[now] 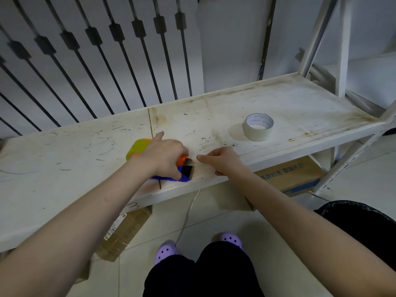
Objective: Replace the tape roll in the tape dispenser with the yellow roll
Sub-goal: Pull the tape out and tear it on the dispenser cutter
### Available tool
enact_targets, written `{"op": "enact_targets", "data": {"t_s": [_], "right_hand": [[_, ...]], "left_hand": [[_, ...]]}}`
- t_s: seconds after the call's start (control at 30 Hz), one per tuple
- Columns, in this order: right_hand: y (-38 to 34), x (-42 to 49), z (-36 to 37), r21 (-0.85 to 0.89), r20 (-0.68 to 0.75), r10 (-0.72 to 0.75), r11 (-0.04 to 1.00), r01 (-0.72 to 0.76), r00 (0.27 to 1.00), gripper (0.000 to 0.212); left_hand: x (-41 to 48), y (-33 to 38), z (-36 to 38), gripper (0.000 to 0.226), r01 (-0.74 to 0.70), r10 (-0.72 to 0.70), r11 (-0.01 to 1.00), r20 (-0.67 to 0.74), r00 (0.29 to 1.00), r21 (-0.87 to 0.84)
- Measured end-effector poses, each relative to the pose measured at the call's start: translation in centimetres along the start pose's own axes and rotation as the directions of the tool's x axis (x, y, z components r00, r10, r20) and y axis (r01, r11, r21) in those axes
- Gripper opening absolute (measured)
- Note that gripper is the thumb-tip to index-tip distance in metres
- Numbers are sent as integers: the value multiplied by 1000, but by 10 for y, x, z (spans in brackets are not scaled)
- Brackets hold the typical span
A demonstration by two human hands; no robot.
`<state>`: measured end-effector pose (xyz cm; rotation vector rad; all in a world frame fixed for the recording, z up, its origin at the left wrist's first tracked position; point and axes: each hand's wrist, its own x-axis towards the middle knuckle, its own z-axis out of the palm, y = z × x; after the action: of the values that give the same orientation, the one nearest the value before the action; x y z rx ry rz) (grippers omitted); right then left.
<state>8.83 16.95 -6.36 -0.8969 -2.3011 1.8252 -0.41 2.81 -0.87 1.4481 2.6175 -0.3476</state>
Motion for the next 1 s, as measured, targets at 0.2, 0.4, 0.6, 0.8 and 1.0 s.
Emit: {"op": "enact_targets", "data": {"t_s": [0.2, 0.4, 0.6, 0.8, 1.0], "right_hand": [[5, -3, 8, 53, -57, -10, 999, 13, 998, 31], [14, -9, 19, 39, -56, -31, 999, 33, 998, 38], [11, 3, 22, -92, -5, 29, 995, -29, 1000, 43], [2, 11, 16, -232, 40, 67, 971, -56, 997, 43], [-5, 12, 12, -262, 110, 127, 960, -95, 986, 34]], "left_hand": [[-16, -7, 9, 73, -6, 15, 998, -162, 987, 56], [-35, -18, 17, 45, -48, 50, 999, -278, 959, 13], [-34, -20, 17, 33, -20, 29, 999, -223, 974, 43], [-34, -24, 18, 30, -19, 13, 999, -214, 977, -27], [-34, -24, 17, 26, -30, 25, 999, -196, 980, -23]]}}
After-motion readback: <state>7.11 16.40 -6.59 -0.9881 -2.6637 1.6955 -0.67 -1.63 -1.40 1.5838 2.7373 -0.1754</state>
